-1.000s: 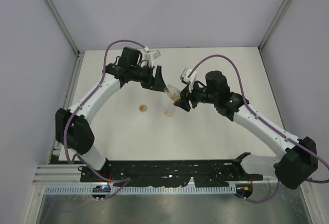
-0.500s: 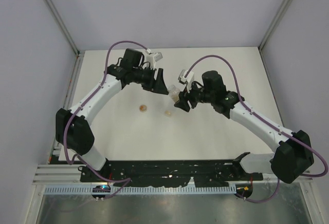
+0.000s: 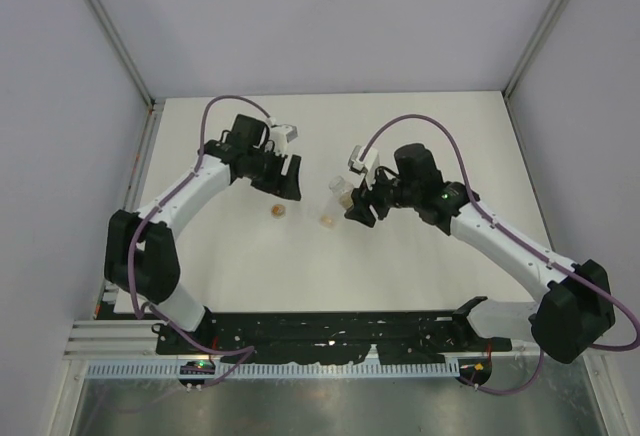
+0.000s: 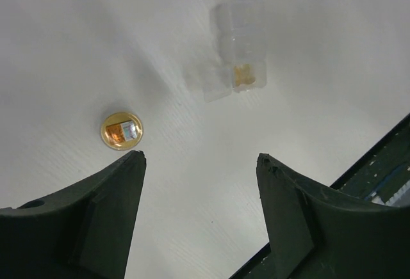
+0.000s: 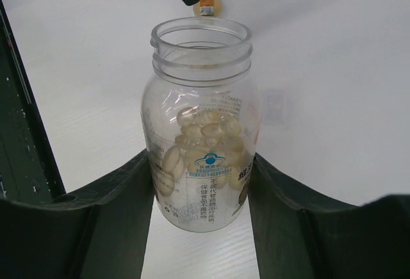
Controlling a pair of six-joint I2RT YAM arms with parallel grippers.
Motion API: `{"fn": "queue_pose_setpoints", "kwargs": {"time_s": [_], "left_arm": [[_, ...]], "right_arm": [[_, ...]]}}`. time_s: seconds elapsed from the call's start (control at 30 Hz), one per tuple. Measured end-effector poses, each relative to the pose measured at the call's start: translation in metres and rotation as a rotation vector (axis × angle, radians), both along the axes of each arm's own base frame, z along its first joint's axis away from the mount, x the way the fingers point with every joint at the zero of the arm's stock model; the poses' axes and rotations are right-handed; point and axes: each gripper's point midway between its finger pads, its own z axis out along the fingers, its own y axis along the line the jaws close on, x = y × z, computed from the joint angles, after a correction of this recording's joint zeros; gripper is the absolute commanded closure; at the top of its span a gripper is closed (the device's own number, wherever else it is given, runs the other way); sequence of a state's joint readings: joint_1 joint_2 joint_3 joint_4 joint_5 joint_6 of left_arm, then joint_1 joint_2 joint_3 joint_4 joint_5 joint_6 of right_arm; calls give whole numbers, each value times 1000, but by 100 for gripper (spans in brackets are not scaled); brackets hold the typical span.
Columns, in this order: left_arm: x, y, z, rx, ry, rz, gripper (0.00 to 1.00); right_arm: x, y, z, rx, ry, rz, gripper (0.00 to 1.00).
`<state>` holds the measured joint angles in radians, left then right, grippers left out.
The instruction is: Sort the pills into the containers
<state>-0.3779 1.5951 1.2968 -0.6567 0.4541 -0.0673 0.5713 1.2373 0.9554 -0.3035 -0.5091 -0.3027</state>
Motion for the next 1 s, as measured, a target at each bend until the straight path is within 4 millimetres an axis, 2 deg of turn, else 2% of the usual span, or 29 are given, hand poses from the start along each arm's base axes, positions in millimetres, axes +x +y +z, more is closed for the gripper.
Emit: {"fn": "queue_pose_setpoints", "kwargs": {"time_s": [0.17, 0.5, 0.67, 1.0], "left_arm": [[6, 15, -32, 129, 13, 33, 21], [23, 39, -84, 371, 29, 68, 17], [23, 42, -99, 415, 52, 66, 19], [26, 36, -113, 447, 72, 51, 25]], "right_arm": [[-7, -4, -14, -24, 38, 9, 94], [-10, -3, -24, -37, 67, 18, 94], [-11, -4, -26, -40, 71, 20, 95], [-12, -4, -26, -35, 75, 24, 94]]}}
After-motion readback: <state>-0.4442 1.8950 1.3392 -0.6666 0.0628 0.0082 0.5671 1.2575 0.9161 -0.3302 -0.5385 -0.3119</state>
